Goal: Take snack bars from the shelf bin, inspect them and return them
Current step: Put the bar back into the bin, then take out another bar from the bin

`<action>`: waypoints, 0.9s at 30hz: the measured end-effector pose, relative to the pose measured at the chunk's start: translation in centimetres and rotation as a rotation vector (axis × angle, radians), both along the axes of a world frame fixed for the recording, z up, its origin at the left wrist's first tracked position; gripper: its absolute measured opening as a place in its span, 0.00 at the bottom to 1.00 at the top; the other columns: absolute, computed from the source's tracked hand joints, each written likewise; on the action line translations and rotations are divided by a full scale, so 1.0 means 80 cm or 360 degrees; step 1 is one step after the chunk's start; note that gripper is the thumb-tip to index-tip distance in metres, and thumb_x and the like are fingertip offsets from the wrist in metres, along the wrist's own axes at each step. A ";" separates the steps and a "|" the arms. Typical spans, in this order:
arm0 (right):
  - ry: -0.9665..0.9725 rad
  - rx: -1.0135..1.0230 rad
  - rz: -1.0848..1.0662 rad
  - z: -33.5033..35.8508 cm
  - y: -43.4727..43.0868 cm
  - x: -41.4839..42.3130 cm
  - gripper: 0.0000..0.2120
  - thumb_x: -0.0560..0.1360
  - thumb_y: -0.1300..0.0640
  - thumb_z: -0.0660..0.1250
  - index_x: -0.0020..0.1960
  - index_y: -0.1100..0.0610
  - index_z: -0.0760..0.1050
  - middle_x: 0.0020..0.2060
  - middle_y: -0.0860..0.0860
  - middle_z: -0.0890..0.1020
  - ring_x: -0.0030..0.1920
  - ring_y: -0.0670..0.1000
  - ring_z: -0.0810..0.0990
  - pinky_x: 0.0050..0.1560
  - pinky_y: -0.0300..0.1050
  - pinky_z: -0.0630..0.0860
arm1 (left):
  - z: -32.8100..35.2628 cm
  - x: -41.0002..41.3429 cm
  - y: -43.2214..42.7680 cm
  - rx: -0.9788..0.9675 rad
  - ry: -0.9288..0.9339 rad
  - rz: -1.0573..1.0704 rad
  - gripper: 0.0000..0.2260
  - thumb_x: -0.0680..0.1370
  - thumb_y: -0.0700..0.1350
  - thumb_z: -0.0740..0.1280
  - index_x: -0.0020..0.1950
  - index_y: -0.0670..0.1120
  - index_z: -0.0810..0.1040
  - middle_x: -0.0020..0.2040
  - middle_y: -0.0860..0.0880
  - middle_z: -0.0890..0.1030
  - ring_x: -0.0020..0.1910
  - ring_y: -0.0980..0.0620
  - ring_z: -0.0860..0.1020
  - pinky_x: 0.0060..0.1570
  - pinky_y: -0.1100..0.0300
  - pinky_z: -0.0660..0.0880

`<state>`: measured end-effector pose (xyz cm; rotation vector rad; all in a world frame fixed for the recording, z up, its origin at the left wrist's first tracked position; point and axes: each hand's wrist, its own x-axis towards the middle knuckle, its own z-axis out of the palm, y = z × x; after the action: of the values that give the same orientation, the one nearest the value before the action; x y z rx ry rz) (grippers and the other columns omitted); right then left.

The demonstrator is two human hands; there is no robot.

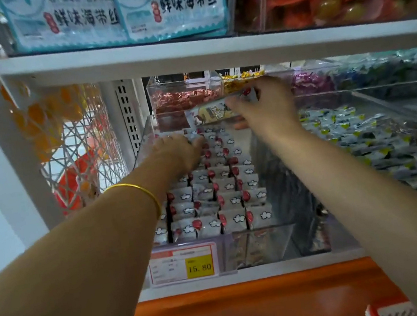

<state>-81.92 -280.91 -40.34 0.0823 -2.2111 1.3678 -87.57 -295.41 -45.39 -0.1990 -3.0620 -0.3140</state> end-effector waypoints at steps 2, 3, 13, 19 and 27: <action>-0.0003 0.0016 0.0030 -0.003 -0.004 -0.008 0.08 0.75 0.58 0.68 0.51 0.62 0.77 0.50 0.55 0.80 0.48 0.58 0.81 0.53 0.58 0.77 | -0.001 0.000 0.001 0.0007 -0.0013 0.0019 0.33 0.80 0.62 0.43 0.69 0.38 0.67 0.66 0.34 0.71 0.66 0.37 0.68 0.68 0.45 0.62; -0.0002 0.0037 0.0040 -0.005 -0.007 -0.012 0.08 0.75 0.58 0.68 0.51 0.62 0.77 0.50 0.55 0.80 0.48 0.56 0.81 0.54 0.55 0.77 | 0.000 0.002 0.000 -0.0014 -0.0022 0.0032 0.33 0.79 0.63 0.43 0.69 0.39 0.67 0.66 0.35 0.71 0.66 0.37 0.68 0.68 0.44 0.62; 0.0052 0.0504 0.0140 -0.007 -0.062 -0.073 0.12 0.76 0.57 0.66 0.55 0.62 0.70 0.45 0.53 0.75 0.46 0.51 0.75 0.42 0.39 0.74 | 0.025 0.048 -0.002 -0.0013 -0.0242 -0.0051 0.22 0.82 0.54 0.46 0.76 0.52 0.56 0.73 0.37 0.61 0.70 0.35 0.62 0.66 0.41 0.64; -0.0023 0.0778 0.0294 -0.025 -0.091 -0.097 0.04 0.75 0.58 0.65 0.48 0.59 0.73 0.36 0.47 0.73 0.35 0.42 0.70 0.31 0.35 0.62 | 0.045 0.103 -0.032 -0.0807 0.0118 -0.0054 0.27 0.81 0.58 0.45 0.76 0.44 0.55 0.76 0.41 0.56 0.75 0.40 0.51 0.72 0.44 0.48; -0.0246 0.1094 0.0447 -0.040 -0.115 -0.105 0.07 0.76 0.59 0.64 0.52 0.58 0.76 0.48 0.53 0.79 0.51 0.53 0.77 0.54 0.52 0.74 | 0.025 0.127 -0.073 -0.0103 0.0132 0.0012 0.32 0.80 0.59 0.50 0.77 0.42 0.45 0.78 0.44 0.49 0.76 0.48 0.44 0.73 0.52 0.45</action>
<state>-90.32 -290.14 -43.52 0.5651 -2.7887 0.6916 -77.43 -301.27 -43.38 -0.1983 -2.9923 -0.2011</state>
